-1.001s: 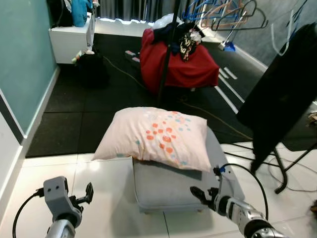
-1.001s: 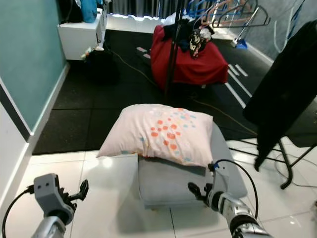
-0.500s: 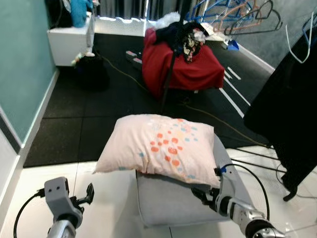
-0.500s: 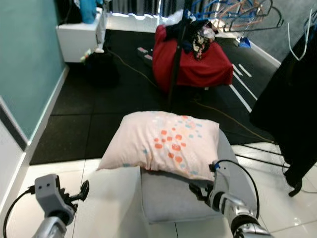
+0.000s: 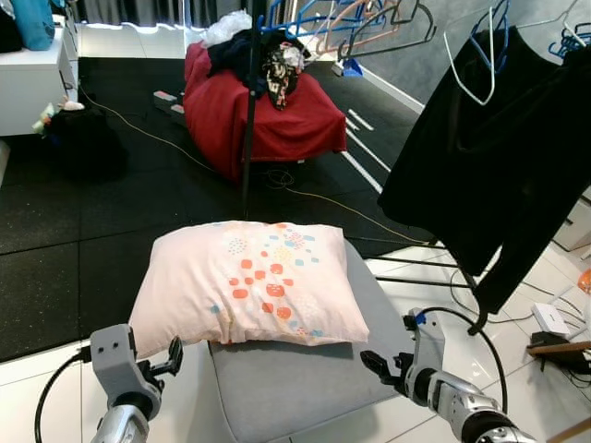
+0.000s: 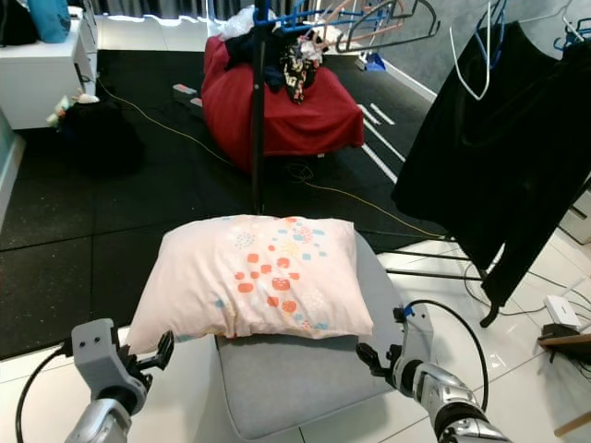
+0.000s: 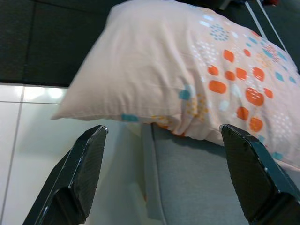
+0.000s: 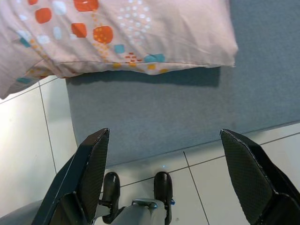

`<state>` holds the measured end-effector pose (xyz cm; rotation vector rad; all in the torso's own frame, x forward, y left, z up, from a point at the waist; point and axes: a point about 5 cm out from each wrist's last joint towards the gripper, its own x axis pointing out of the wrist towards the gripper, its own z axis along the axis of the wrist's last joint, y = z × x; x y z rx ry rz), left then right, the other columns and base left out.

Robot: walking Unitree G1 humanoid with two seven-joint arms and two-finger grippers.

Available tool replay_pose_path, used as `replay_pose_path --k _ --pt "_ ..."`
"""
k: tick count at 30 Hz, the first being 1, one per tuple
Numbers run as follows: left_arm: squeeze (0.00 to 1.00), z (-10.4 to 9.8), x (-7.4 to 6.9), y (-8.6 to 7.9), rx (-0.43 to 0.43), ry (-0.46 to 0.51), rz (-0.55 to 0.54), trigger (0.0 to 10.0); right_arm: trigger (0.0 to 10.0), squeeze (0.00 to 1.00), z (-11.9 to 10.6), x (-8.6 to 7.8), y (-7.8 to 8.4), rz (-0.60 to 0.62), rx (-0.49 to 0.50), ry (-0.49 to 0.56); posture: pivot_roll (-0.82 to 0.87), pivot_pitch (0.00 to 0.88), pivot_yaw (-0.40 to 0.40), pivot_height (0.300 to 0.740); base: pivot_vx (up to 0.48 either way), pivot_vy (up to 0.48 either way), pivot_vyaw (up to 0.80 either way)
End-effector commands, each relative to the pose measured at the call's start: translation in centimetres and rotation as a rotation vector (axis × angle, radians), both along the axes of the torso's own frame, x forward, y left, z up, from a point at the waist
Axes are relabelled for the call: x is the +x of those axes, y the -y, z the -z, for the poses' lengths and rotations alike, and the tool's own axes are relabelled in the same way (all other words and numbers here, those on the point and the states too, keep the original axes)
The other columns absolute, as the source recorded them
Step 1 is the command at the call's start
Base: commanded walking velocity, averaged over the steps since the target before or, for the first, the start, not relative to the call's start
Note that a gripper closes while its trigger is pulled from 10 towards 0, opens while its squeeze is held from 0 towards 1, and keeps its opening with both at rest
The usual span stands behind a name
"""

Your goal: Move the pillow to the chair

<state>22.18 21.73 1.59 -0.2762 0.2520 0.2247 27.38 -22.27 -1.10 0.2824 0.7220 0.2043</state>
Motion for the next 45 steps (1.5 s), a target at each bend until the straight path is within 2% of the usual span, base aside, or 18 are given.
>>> replay_pose_path --k 1,8,10,11,13,15,16,18,19,20,21,23,25,30,35,45 --pt "0.00 0.3 -0.1 0.4 -0.012 -0.008 0.000 10.0 10.0 0.00 0.1 -0.2 0.3 -0.002 -0.011 -0.010 -0.05 0.046 -0.135 0.740 0.000 0.000 0.00" --pt "0.00 0.2 -0.2 0.4 -0.007 -0.005 -0.006 10.0 10.0 0.00 -0.1 0.2 0.0 0.004 -0.014 -0.017 -0.04 0.041 -0.134 0.730 0.000 0.000 0.00" --pt "0.00 0.0 -0.2 0.3 0.020 0.005 -0.013 10.0 10.0 0.00 -1.4 1.9 -0.5 0.041 -0.013 0.025 -0.05 0.036 -0.133 0.720 0.000 0.000 0.00" --pt "0.00 0.0 -0.2 0.3 0.020 0.005 -0.013 10.0 10.0 0.00 -1.4 1.9 -0.5 0.041 -0.013 0.025 -0.05 0.036 -0.133 0.720 0.000 0.000 0.00" --pt "0.00 -0.8 0.1 0.3 0.052 0.037 -0.011 10.0 10.0 0.00 -3.7 4.2 -0.8 0.058 0.004 0.093 -0.05 0.035 -0.131 0.710 0.000 0.000 0.00" --pt "0.00 -0.8 0.1 0.3 0.052 0.037 -0.011 10.0 10.0 0.00 -3.7 4.2 -0.8 0.058 0.004 0.093 -0.05 0.035 -0.131 0.710 0.000 0.000 0.00" --pt "0.00 -1.3 0.3 0.2 0.073 0.054 -0.002 10.0 10.0 0.00 -4.9 5.2 -1.0 0.061 0.016 0.125 -0.05 0.034 -0.131 0.705 0.000 0.000 0.00" --pt "0.00 -1.3 0.3 0.2 0.073 0.054 -0.002 10.0 10.0 0.00 -4.9 5.2 -1.0 0.061 0.016 0.125 -0.05 0.034 -0.131 0.705 0.000 0.000 0.00" --pt "0.00 -1.8 0.5 0.0 0.092 0.070 0.003 10.0 10.0 0.00 -6.0 6.1 -1.2 0.062 0.036 0.155 -0.05 0.034 -0.131 0.700 0.000 0.000 0.00" --pt "0.00 -1.8 0.5 0.0 0.092 0.070 0.003 10.0 10.0 0.00 -6.0 6.1 -1.2 0.062 0.036 0.155 -0.05 0.034 -0.131 0.700 0.000 0.000 0.00" --pt "0.00 -2.7 1.0 -0.5 0.113 0.100 0.000 10.0 10.0 0.00 -7.4 7.2 -1.9 0.066 0.082 0.198 -0.04 0.041 -0.126 0.695 0.000 0.000 0.00" --pt "0.00 -2.7 1.0 -0.5 0.113 0.100 0.000 10.0 10.0 0.00 -7.4 7.2 -1.9 0.066 0.082 0.198 -0.04 0.041 -0.126 0.695 0.000 0.000 0.00" --pt "0.00 -4.8 1.8 -1.3 0.161 0.165 0.004 10.0 10.0 0.00 -9.2 8.6 -3.3 0.076 0.176 0.253 -0.03 0.057 -0.123 0.685 0.000 0.000 0.00" --pt "0.00 -6.2 2.3 -1.5 0.194 0.206 0.015 10.0 10.0 0.00 -9.9 9.1 -3.9 0.104 0.220 0.261 -0.03 0.063 -0.121 0.675 0.000 0.000 0.00" --pt "0.00 -7.7 2.5 -1.7 0.220 0.241 0.020 10.0 10.0 0.00 -9.7 9.3 -3.9 0.161 0.175 0.223 -0.03 0.088 -0.114 0.655 0.000 0.000 0.00" --pt "0.00 -8.1 2.5 -1.7 0.225 0.251 0.018 10.0 10.0 0.00 -9.7 9.3 -3.9 0.160 0.175 0.215 -0.03 0.096 -0.116 0.640 0.000 0.000 0.00"
